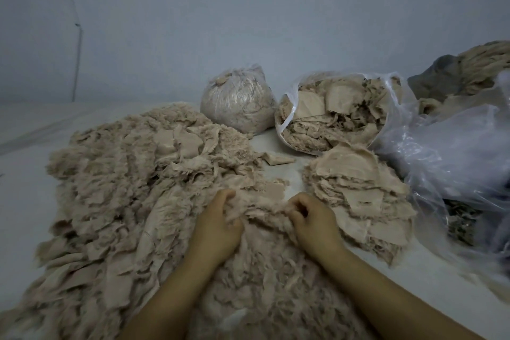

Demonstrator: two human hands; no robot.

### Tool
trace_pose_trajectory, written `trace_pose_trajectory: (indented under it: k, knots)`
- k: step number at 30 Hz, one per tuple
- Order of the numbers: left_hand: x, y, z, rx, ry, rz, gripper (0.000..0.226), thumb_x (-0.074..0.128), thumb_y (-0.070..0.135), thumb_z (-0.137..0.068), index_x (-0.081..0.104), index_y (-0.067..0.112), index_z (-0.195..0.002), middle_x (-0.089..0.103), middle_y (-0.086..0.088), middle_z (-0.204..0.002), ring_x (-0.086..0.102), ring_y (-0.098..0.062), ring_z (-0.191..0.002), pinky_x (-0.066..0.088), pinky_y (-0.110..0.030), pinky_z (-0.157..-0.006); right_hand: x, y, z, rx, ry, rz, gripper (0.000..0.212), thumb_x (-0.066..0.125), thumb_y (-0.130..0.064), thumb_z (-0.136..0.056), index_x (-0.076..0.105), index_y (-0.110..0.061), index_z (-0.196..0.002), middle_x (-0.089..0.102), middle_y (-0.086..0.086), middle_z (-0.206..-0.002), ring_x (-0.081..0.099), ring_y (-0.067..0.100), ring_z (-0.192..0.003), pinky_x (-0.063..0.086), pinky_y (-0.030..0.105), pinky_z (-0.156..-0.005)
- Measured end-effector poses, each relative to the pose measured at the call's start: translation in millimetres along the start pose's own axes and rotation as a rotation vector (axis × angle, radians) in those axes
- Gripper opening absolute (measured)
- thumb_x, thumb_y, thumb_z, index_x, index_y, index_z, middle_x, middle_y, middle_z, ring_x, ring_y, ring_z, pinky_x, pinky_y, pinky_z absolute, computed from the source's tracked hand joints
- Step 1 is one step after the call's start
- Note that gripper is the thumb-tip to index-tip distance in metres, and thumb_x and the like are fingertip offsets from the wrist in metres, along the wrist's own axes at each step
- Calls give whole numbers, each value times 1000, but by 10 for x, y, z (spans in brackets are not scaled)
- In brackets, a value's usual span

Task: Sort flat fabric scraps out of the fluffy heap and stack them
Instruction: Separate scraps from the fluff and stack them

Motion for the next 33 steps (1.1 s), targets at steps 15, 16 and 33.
trace_pose_trajectory:
  k: [15,16,33]
  knots:
    - [-120,543,141,488,187,-115,35,42,-1,-93,62,9,-120,60,-7,-124,52,-17,-115,38,-34,-103,327,-19,233,219,-346,-648,23,52,-15,-97,67,-5,-83,68,16,-83,60,19,-73,51,35,-72]
    - [-20,558,137,519,132,-231,38,41,4,-91,61,8,-123,58,-8,-128,48,-22,-122,29,-41,-109,367,-49,260,203,-405,-635,25,50,-15,-98,66,-10,-79,66,6,-77,59,13,-69,50,27,-68]
    - [167,171,-112,239,0,-478,27,39,28,-99,60,28,-116,57,8,-116,44,-15,-114,20,-31,-86,170,-49,241,211,-100,-769,18,50,-6,-97,59,5,-87,61,31,-85,57,26,-75,49,42,-73]
Point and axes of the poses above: each hand's wrist, its own z-axis away from the middle knuckle, its own x-axis out of the palm, y = z × x, the point moved 10 cm from there along -z, towards the middle knuckle
